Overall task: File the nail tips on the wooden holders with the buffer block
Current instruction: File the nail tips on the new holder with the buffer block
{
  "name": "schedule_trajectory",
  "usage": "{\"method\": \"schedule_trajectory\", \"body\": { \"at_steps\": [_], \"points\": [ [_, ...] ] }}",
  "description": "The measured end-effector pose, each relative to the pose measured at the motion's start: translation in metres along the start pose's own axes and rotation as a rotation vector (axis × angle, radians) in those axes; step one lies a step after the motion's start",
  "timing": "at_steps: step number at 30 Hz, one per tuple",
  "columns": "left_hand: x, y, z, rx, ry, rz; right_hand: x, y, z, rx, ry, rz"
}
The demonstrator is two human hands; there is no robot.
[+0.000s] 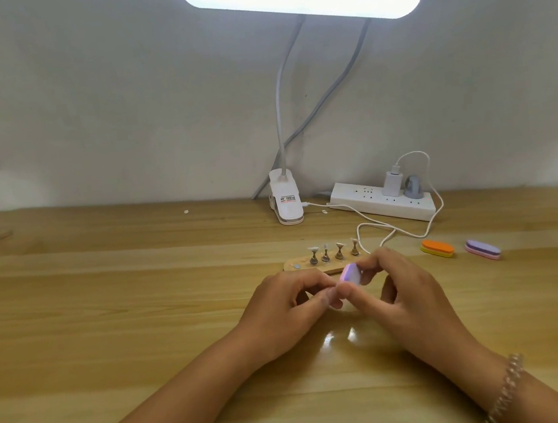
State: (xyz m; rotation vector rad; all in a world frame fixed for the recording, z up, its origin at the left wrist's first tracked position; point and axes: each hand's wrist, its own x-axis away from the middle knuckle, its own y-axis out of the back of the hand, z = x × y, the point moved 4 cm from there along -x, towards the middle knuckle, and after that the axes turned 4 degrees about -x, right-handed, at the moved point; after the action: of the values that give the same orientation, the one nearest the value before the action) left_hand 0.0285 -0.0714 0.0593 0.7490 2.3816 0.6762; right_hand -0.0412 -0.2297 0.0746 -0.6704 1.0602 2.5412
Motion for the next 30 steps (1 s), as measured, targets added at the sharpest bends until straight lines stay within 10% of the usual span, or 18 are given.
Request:
{"method": "schedule_trajectory", "body": {
  "at_steps": [30],
  "points": [
    [0.0, 0.001, 0.008, 0.014, 0.033, -0.08, 0.0, -0.005, 0.003, -0.021, 0.012, 0.056]
  ]
}}
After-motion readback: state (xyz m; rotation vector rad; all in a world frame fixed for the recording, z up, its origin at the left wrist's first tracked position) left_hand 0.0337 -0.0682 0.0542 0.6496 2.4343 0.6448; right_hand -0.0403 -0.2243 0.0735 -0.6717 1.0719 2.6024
